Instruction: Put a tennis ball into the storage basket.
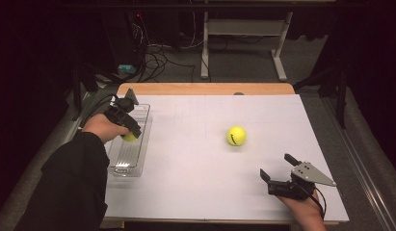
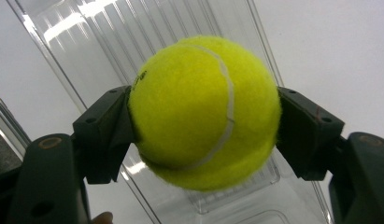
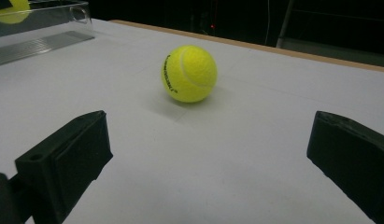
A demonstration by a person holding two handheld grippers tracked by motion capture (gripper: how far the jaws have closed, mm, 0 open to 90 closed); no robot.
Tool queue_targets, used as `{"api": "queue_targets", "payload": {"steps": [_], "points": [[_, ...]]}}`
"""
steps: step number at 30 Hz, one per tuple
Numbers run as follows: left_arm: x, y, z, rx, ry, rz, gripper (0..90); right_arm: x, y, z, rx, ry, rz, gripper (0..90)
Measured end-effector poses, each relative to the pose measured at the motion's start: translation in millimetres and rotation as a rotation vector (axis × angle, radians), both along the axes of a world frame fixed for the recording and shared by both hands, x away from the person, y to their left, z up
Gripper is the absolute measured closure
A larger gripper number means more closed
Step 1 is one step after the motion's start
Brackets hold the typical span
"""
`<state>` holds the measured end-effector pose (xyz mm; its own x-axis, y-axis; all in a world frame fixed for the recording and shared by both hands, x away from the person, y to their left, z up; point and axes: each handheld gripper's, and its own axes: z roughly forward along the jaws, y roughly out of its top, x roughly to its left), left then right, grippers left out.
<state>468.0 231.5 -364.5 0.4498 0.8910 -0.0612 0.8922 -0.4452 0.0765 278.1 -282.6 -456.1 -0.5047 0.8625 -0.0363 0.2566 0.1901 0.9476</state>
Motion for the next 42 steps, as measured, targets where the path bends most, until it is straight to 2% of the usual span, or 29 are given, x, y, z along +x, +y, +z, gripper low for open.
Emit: {"api": "queue_targets", "payload": {"steps": [13, 14, 15, 16, 17, 19, 22, 31, 33, 38, 42], "points": [[1.0, 5.4, 2.9, 0.0, -0.038, 0.025, 26.1, -0.1, 0.5, 0.0, -0.003, -0.002, 0.001, 0.0], [0.4, 4.8, 2.9, 0.012, -0.051, 0.032, 20.0, -0.3, 0.6, 0.1, 0.0, 0.0, -0.001, 0.0], [-0.2, 3.5, 4.0, 0.04, -0.059, 0.029, 6.3, -0.3, 0.4, 0.1, 0.0, -0.001, 0.0, 0.0], [-1.4, 2.9, 5.4, 0.033, -0.065, 0.021, 1.6, -0.2, 0.2, 0.2, -0.001, -0.003, 0.0, 0.0], [-2.0, 2.5, 7.6, 0.018, -0.06, 0.01, 0.7, -0.1, 0.1, 0.2, -0.001, -0.003, -0.001, 0.0], [-4.1, 0.4, 11.0, 0.002, -0.074, 0.003, 0.7, 0.0, 0.4, 0.2, -0.001, -0.001, 0.0, 0.0], [-6.1, -2.6, 13.8, 0.001, -0.082, -0.005, 0.7, -0.1, 0.8, 0.8, -0.003, -0.003, 0.0, 0.0], [-14.1, -12.8, 16.5, -0.016, -0.059, -0.038, 0.8, 0.1, 0.8, 2.2, -0.002, -0.01, 0.003, 0.0], [-16.9, -18.6, 16.5, -0.006, -0.046, -0.06, 0.7, 0.4, 0.8, 2.4, 0.002, -0.008, 0.003, 0.0], [-18.1, -32.2, 14.0, -0.002, -0.047, -0.092, 0.8, 1.5, -1.0, 1.2, 0.017, 0.001, -0.005, 0.0], [-21.5, -41.9, 10.3, 0.005, -0.069, -0.114, 0.8, 5.5, -3.0, -1.4, 0.028, 0.017, -0.02, 0.0]]}}
